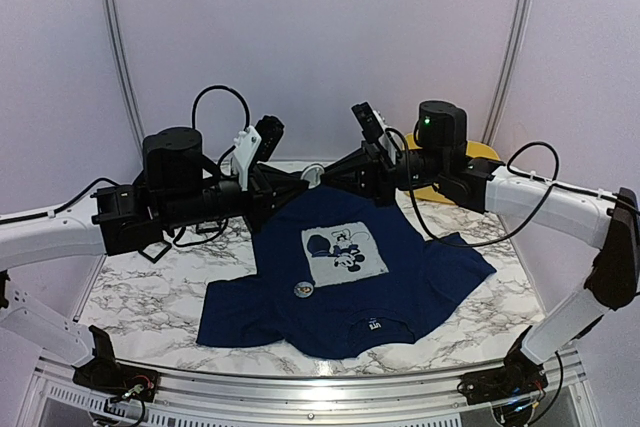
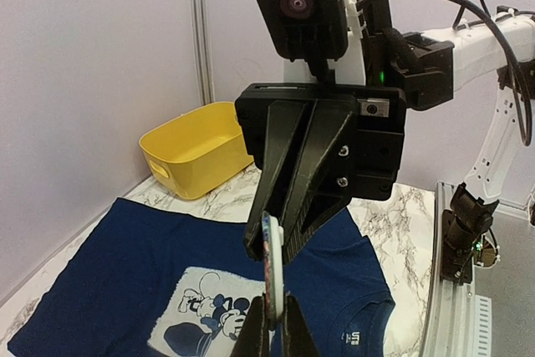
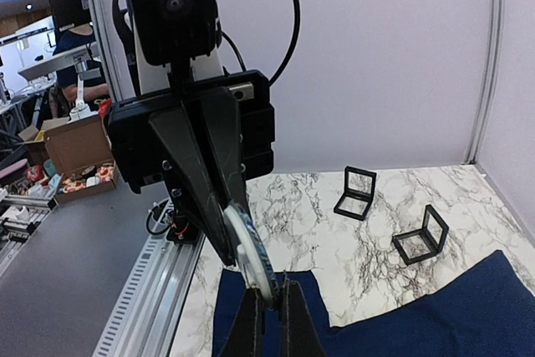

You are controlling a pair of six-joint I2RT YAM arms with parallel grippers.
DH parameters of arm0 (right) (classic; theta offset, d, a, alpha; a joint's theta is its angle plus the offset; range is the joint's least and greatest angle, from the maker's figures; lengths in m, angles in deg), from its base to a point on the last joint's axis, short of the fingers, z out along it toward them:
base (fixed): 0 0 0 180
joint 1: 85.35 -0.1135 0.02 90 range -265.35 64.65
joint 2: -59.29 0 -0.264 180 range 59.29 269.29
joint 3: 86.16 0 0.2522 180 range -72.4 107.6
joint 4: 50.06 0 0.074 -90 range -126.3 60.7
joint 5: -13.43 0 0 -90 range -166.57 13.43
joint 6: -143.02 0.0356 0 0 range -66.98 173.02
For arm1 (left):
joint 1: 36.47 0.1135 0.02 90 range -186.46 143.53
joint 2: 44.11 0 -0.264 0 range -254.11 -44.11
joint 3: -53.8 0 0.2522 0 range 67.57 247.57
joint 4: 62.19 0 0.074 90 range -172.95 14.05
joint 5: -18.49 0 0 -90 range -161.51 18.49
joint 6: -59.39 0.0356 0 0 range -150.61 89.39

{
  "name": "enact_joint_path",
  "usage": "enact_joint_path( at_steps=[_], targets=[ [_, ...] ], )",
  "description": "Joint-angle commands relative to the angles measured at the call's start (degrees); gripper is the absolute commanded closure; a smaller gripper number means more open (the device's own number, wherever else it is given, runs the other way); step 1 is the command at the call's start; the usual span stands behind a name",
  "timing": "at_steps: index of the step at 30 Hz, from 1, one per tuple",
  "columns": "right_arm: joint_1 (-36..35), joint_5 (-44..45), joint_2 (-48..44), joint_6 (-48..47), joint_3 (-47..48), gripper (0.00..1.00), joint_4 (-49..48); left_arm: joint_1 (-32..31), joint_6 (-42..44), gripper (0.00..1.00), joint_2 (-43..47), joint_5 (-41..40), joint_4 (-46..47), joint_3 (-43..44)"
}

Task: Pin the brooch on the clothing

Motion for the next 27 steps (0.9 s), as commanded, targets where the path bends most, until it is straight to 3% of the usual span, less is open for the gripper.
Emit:
enact_joint_path(
  at_steps=[1, 3, 5, 6, 11, 16, 18, 22, 24, 27],
  targets=[
    [-0.3, 1.0, 0.0, -0.6, 1.9, 1.00, 0.4, 0.0, -0.5, 1.00, 1.3, 1.0, 2.2, -0.5],
    [-0.4, 0.5, -0.2, -1.0, 1.9, 1.00, 0.4, 0.0, -0.6, 0.96, 1.5, 0.3, 2.2, -0.5],
    [-0.4, 0.2, -0.3, -1.8, 2.0, 1.00, 1.1, 0.0, -0.8, 0.80, 1.9, -0.9, 2.2, -0.5],
    [-0.4, 0.1, -0.4, -2.3, 2.0, 1.00, 1.5, 0.0, -0.8, 0.78, 2.2, -1.5, 2.2, -0.5],
    [-0.4, 0.4, -0.8, -2.7, 2.0, 1.00, 1.8, 0.0, -0.3, 0.78, 3.0, -2.2, 2.2, -0.7],
    [-0.4, 0.3, -1.1, -2.7, 2.1, 1.00, 1.8, 0.0, -0.5, 0.93, 2.5, -1.5, 2.2, -0.7],
    [-0.5, 0.3, -1.2, -2.7, 2.3, 1.00, 1.8, 0.0, -0.5, 0.91, 2.2, -1.3, 2.2, -0.5],
    [-0.5, 0.1, -1.6, -3.2, 2.5, 1.00, 2.2, 0.0, -0.4, 0.77, 1.3, -0.6, 1.6, -0.1],
    [-0.6, -0.2, -1.6, -3.4, 2.6, 1.00, 2.6, 0.0, -0.1, 0.76, 1.2, 0.0, 1.6, -0.1],
    [-0.6, -0.2, -1.7, -3.7, 2.7, 1.00, 3.2, 0.0, 0.1, 0.83, 0.5, 0.3, 1.5, 0.5]
  ],
)
